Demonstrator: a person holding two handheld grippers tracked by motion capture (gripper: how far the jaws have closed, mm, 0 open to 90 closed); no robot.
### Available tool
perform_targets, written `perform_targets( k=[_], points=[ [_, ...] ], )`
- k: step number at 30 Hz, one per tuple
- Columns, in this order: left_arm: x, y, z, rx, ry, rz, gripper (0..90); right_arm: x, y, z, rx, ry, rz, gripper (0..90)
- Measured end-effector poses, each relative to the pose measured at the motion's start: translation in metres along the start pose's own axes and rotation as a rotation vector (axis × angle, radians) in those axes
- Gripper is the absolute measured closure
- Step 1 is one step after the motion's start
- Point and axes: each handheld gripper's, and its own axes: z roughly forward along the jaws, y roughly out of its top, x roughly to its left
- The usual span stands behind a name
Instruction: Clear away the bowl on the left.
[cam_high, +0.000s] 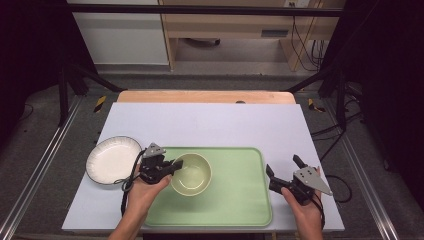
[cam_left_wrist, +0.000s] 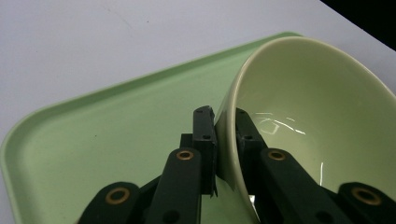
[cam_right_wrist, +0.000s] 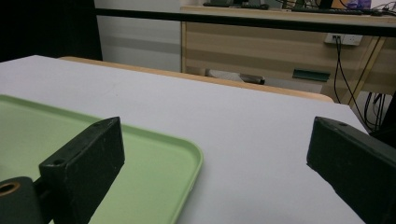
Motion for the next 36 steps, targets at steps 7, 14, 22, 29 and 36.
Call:
perform_targets(
  k=[7, 14, 22, 29, 36],
  points=[
    [-0.002, -0.003, 0.005, 0.016, -0.001, 0.003, 82.6, 0.001, 0.000, 0.000, -0.004, 0.002, 0.001, 4.3],
    [-0.002, -0.003, 0.007, 0.022, -0.005, 0.001, 82.6, 0.001, 0.001, -0.001, -0.023, 0.013, -0.009, 4.2],
    [-0.003, -0.003, 0.010, 0.022, -0.011, -0.007, 82.6, 0.004, 0.003, -0.002, -0.050, 0.022, -0.035, 4.7],
    [-0.002, -0.003, 0.012, 0.037, -0.027, -0.018, 82.6, 0.005, 0.003, -0.002, -0.057, 0.029, -0.041, 4.7],
    [-0.004, -0.005, 0.017, 0.059, -0.043, -0.029, 82.4, 0.005, 0.003, -0.001, -0.059, 0.029, -0.041, 4.8]
  ],
)
